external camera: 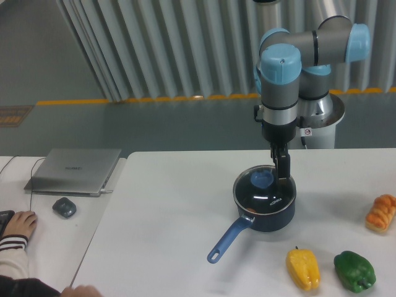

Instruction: Open the lid

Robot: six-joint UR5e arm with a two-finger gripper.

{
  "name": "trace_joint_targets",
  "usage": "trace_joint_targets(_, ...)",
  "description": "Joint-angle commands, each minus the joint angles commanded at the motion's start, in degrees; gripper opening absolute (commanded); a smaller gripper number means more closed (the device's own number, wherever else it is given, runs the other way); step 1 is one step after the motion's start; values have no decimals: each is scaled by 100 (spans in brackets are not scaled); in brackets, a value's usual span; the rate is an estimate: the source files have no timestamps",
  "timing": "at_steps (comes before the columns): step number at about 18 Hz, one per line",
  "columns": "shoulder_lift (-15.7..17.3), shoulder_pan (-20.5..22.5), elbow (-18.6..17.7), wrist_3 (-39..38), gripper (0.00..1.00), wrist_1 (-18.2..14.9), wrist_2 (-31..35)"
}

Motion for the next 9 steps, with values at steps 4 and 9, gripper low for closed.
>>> trace_joint_targets(4,9,9,-52,-18,100,9,-79)
trace_joint_targets(9,167,-61,-395,-97,100,97,0)
